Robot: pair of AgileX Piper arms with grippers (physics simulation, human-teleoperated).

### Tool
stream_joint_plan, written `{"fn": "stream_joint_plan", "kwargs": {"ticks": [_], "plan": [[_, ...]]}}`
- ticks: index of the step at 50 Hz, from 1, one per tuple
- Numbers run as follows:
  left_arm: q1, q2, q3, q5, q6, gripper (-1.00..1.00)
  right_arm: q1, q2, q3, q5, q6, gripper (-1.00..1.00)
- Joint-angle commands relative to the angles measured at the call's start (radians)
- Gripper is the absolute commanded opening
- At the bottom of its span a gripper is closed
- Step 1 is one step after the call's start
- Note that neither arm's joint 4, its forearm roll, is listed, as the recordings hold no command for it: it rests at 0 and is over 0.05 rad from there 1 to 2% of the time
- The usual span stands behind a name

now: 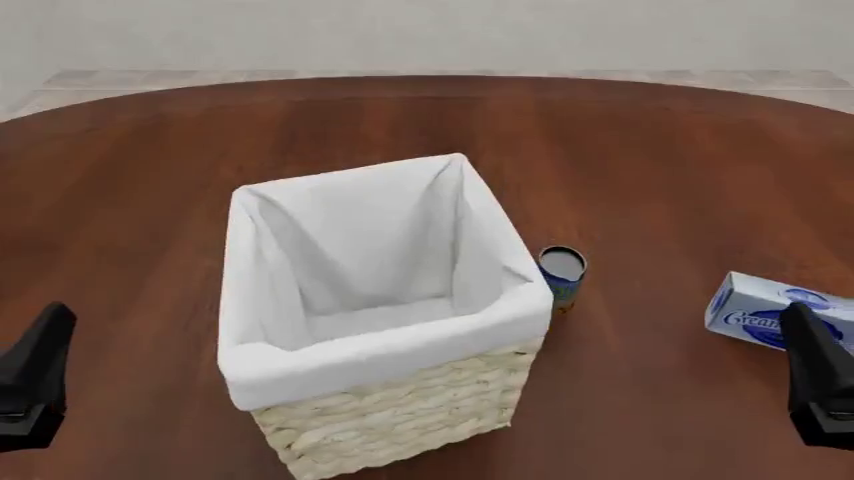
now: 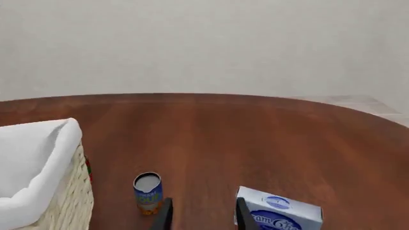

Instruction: Pick up the cream cheese box, and put it in the basket.

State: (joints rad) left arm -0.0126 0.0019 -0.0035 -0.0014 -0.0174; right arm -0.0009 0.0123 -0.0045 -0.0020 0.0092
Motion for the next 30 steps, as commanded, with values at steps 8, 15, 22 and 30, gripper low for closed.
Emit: {"fn": "stream_joint_plan", "kwargs": {"ticks": [8, 15, 22, 30], "plan": [[0.014, 0.024, 0.000, -0.015, 0.000, 1.00, 0.011, 0.019, -0.066, 0.039, -0.011, 1.00], [0.018, 0.040, -0.001, -0.029, -0.005, 1.00, 0.012, 0.070, -0.166, 0.075, -0.028, 1.00], [0.023, 0.034, -0.014, -0.013, -0.009, 1.00, 0.018, 0.165, -0.269, 0.079, -0.048, 1.00], [0.025, 0.042, -0.022, -0.006, -0.007, 1.00, -0.001, 0.267, -0.392, 0.128, -0.010, 1.00]]}}
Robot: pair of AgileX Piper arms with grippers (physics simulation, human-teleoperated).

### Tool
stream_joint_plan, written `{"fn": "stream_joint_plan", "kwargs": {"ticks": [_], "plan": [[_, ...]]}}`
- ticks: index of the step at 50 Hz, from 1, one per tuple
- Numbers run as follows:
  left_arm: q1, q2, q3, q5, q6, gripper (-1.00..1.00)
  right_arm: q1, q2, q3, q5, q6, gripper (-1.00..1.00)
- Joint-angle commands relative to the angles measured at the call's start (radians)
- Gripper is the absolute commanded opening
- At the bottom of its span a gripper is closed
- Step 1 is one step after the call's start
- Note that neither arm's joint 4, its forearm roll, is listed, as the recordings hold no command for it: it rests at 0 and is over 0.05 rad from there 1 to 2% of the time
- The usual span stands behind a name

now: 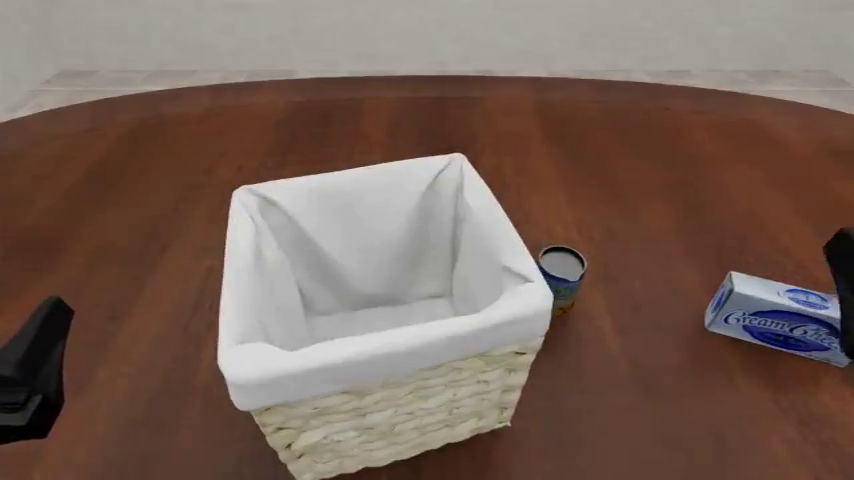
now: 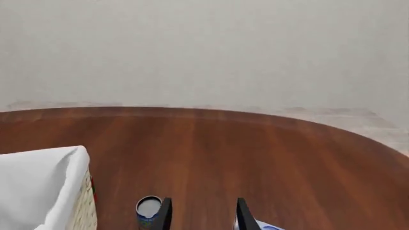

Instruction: Pick up the cream cheese box, and put it in the basket.

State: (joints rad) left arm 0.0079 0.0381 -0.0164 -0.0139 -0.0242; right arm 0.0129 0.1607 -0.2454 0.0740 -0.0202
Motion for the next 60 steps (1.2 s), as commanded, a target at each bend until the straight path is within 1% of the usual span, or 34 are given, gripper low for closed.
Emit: {"fn": "stream_joint_plan", "kwargs": {"ticks": [1, 3, 5, 7, 8, 10, 12, 13, 14, 19, 20, 21, 23, 24, 26, 30, 31, 32, 33, 34, 38, 39, 41, 43, 46, 47, 51, 52, 55, 56, 57, 58, 59, 60], "plan": [[0.005, 0.005, -0.007, 0.005, 0.000, 1.00, -0.010, 0.125, -0.180, 0.074, 0.017, 1.00], [0.007, 0.006, -0.002, -0.001, 0.000, 1.00, -0.011, 0.141, -0.203, 0.091, 0.013, 1.00], [0.009, 0.005, -0.004, 0.002, -0.002, 1.00, -0.014, 0.158, -0.264, 0.135, 0.015, 1.00], [0.009, -0.003, -0.010, 0.012, -0.005, 1.00, -0.032, 0.205, -0.334, 0.181, -0.003, 1.00], [0.006, -0.006, -0.010, 0.015, -0.005, 1.00, -0.034, 0.232, -0.355, 0.195, -0.027, 1.00], [0.001, -0.013, -0.011, 0.021, -0.005, 1.00, -0.052, 0.270, -0.371, 0.204, -0.036, 1.00], [-0.004, -0.017, -0.010, 0.024, -0.005, 1.00, -0.046, 0.309, -0.379, 0.217, -0.034, 1.00], [-0.007, -0.032, -0.010, 0.035, -0.003, 1.00, -0.087, 0.355, -0.397, 0.225, -0.020, 1.00], [-0.007, -0.029, -0.012, 0.030, -0.002, 1.00, -0.083, 0.356, -0.407, 0.234, -0.024, 1.00], [-0.018, -0.038, -0.004, 0.027, 0.001, 1.00, -0.134, 0.428, -0.466, 0.275, -0.100, 1.00], [-0.020, -0.038, -0.004, 0.028, -0.003, 1.00, -0.150, 0.445, -0.481, 0.284, -0.131, 1.00], [-0.023, -0.038, -0.006, 0.029, -0.001, 1.00, -0.144, 0.447, -0.496, 0.294, -0.124, 1.00], [-0.024, -0.036, -0.010, 0.032, -0.001, 1.00, -0.148, 0.456, -0.506, 0.303, -0.133, 1.00], [-0.024, -0.036, -0.013, 0.037, -0.005, 1.00, -0.157, 0.486, -0.526, 0.324, -0.168, 1.00], [-0.024, -0.036, -0.013, 0.038, -0.006, 1.00, -0.163, 0.498, -0.542, 0.333, -0.169, 1.00], [-0.025, -0.036, -0.012, 0.039, -0.015, 1.00, -0.197, 0.564, -0.595, 0.372, -0.228, 1.00], [-0.025, -0.036, -0.013, 0.041, -0.017, 1.00, -0.198, 0.581, -0.611, 0.385, -0.243, 1.00], [-0.024, -0.037, -0.016, 0.039, -0.015, 1.00, -0.211, 0.611, -0.628, 0.403, -0.277, 1.00], [-0.030, -0.037, -0.027, 0.040, -0.033, 1.00, -0.206, 0.629, -0.651, 0.419, -0.314, 1.00], [-0.029, -0.038, -0.042, 0.056, -0.039, 1.00, -0.191, 0.645, -0.655, 0.430, -0.306, 1.00], [-0.032, -0.038, -0.069, 0.074, -0.044, 1.00, -0.222, 0.701, -0.648, 0.419, -0.340, 1.00], [-0.032, -0.038, -0.074, 0.078, -0.046, 1.00, -0.223, 0.711, -0.651, 0.422, -0.336, 1.00], [-0.031, -0.038, -0.071, 0.076, -0.050, 1.00, -0.230, 0.732, -0.647, 0.427, -0.374, 1.00], [-0.030, -0.038, -0.065, 0.071, -0.051, 1.00, -0.229, 0.742, -0.648, 0.432, -0.381, 1.00], [-0.027, -0.038, -0.053, 0.065, -0.055, 1.00, -0.206, 0.765, -0.641, 0.454, -0.412, 1.00], [-0.026, -0.038, -0.049, 0.062, -0.057, 1.00, -0.195, 0.778, -0.623, 0.470, -0.442, 1.00], [-0.027, -0.038, -0.053, 0.058, -0.055, 1.00, -0.201, 0.809, -0.657, 0.493, -0.456, 1.00], [-0.029, -0.038, -0.057, 0.060, -0.054, 1.00, -0.202, 0.816, -0.656, 0.497, -0.482, 1.00], [-0.033, -0.038, -0.056, 0.059, -0.056, 1.00, -0.189, 0.834, -0.654, 0.527, -0.515, 1.00], [-0.036, -0.038, -0.053, 0.056, -0.055, 1.00, -0.163, 0.822, -0.623, 0.540, -0.569, 1.00], [-0.037, -0.038, -0.053, 0.056, -0.055, 1.00, -0.148, 0.814, -0.600, 0.548, -0.602, 1.00], [-0.038, -0.038, -0.055, 0.058, -0.055, 1.00, -0.166, 0.822, -0.581, 0.550, -0.642, 1.00], [-0.038, -0.038, -0.055, 0.058, -0.055, 1.00, -0.166, 0.822, -0.581, 0.550, -0.642, 1.00], [-0.041, -0.038, -0.056, 0.059, -0.054, 1.00, -0.179, 0.837, -0.581, 0.555, -0.659, 1.00]]}}
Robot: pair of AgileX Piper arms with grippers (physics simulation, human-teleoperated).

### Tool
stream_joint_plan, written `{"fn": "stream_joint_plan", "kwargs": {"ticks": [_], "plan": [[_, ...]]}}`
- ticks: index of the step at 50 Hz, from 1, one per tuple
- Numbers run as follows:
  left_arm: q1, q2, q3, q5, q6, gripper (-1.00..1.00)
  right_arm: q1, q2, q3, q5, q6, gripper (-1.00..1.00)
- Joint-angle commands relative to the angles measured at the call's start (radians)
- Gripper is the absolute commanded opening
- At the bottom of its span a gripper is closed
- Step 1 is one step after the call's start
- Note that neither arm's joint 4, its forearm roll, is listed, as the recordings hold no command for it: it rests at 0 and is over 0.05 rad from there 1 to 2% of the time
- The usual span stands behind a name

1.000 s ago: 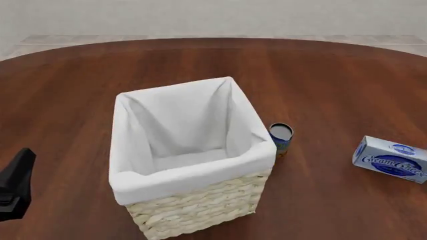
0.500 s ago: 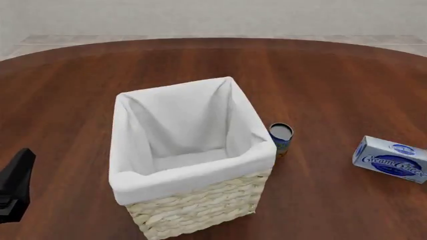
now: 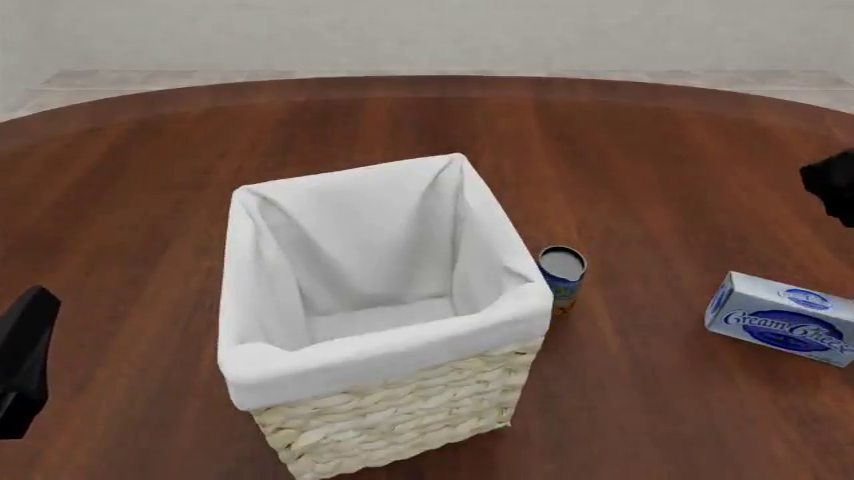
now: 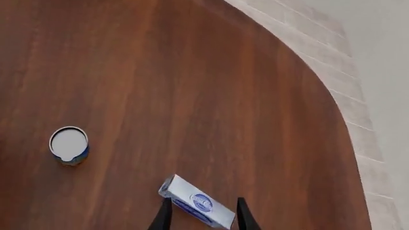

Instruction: Pick up the cream cheese box, and put it in the basket.

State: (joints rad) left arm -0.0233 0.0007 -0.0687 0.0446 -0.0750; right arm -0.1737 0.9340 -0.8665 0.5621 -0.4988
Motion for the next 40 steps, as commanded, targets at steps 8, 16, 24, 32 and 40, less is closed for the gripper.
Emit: {"fn": "stream_joint_plan", "kwargs": {"ticks": [8, 16, 24, 32, 40], "plan": [[-0.015, 0.000, 0.002, 0.004, 0.001, 1.00, -0.036, 0.138, 0.020, 0.018, -0.308, 1.00], [-0.014, 0.000, -0.001, 0.013, 0.007, 1.00, -0.060, 0.213, -0.003, 0.024, -0.405, 1.00], [-0.023, 0.000, 0.022, 0.000, 0.012, 1.00, -0.159, 0.264, -0.015, 0.028, -0.548, 1.00], [-0.027, 0.000, 0.033, -0.008, 0.017, 1.00, -0.232, 0.299, 0.001, 0.090, -0.624, 1.00], [-0.040, -0.001, 0.058, -0.021, 0.020, 1.00, -0.189, 0.245, 0.023, 0.196, -0.712, 1.00]]}}
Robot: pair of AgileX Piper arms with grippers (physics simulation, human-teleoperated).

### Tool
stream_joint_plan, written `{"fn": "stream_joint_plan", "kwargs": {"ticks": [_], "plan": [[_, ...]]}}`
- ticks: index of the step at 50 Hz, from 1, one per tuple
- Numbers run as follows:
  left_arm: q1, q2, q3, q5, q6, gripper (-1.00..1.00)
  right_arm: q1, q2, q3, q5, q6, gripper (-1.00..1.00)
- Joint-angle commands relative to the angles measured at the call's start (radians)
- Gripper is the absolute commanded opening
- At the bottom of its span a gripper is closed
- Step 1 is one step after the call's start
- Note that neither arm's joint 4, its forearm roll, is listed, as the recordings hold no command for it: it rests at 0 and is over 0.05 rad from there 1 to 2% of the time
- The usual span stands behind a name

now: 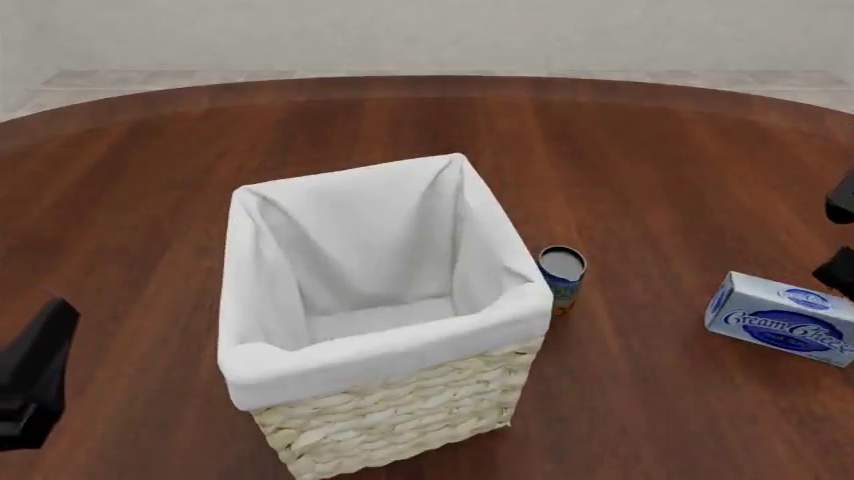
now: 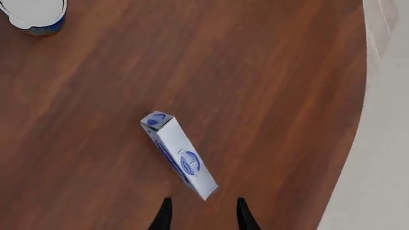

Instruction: Pick up the cream cheese box, and put it in the basket.

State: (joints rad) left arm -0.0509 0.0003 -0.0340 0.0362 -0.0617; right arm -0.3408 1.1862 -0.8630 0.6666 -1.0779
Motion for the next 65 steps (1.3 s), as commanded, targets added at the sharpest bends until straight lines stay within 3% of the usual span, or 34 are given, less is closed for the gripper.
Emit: {"fn": "stream_joint_plan", "kwargs": {"ticks": [1, 3, 7, 9, 11, 12, 13, 14, 23, 32, 35, 37, 44, 46, 51, 55, 60, 63, 65], "plan": [[-0.014, 0.000, 0.023, -0.013, 0.006, 1.00, -0.008, -0.013, 0.008, 0.108, -0.130, 1.00], [-0.015, 0.000, 0.026, -0.015, 0.007, 1.00, 0.014, 0.003, -0.042, 0.132, -0.098, 1.00], [-0.014, 0.000, 0.030, -0.017, 0.008, 1.00, 0.012, 0.014, -0.061, 0.142, -0.114, 1.00], [-0.014, 0.000, 0.032, -0.016, 0.008, 1.00, 0.092, -0.004, -0.114, 0.172, -0.105, 1.00], [-0.015, 0.000, 0.033, -0.015, 0.011, 1.00, 0.109, 0.017, -0.190, 0.169, -0.100, 1.00], [-0.015, 0.000, 0.033, -0.014, 0.012, 1.00, 0.091, 0.010, -0.165, 0.187, -0.147, 1.00], [-0.015, 0.000, 0.033, -0.014, 0.012, 1.00, 0.091, 0.010, -0.165, 0.187, -0.147, 1.00], [-0.015, 0.000, 0.034, -0.012, 0.014, 1.00, 0.053, 0.010, -0.140, 0.200, -0.203, 1.00], [-0.021, 0.000, 0.033, -0.003, 0.018, 1.00, 0.047, 0.085, -0.222, 0.207, -0.176, 1.00], [-0.011, 0.000, 0.033, 0.002, 0.021, 1.00, 0.005, 0.159, -0.268, 0.248, -0.188, 1.00], [-0.001, 0.000, 0.033, -0.004, 0.024, 1.00, 0.018, 0.175, -0.271, 0.237, -0.172, 1.00], [0.008, 0.000, 0.033, -0.004, 0.012, 1.00, 0.007, 0.180, -0.241, 0.224, -0.194, 1.00], [0.014, 0.000, 0.033, 0.004, 0.017, 1.00, 0.053, 0.210, -0.223, 0.184, -0.159, 1.00], [0.026, 0.000, 0.033, 0.007, 0.009, 1.00, 0.099, 0.223, -0.229, 0.161, -0.110, 1.00], [0.052, 0.000, 0.033, 0.004, 0.003, 1.00, 0.096, 0.225, -0.187, 0.136, -0.115, 1.00], [0.067, 0.000, 0.033, 0.004, 0.000, 1.00, 0.127, 0.246, -0.175, 0.108, -0.065, 1.00], [0.068, 0.000, 0.033, 0.009, 0.005, 1.00, 0.126, 0.260, -0.130, 0.069, -0.057, 1.00], [0.070, 0.000, 0.033, 0.012, 0.007, 1.00, 0.173, 0.270, -0.127, 0.049, 0.019, 1.00], [0.072, 0.000, 0.033, 0.014, 0.006, 1.00, 0.162, 0.275, -0.091, 0.026, 0.003, 1.00]]}}
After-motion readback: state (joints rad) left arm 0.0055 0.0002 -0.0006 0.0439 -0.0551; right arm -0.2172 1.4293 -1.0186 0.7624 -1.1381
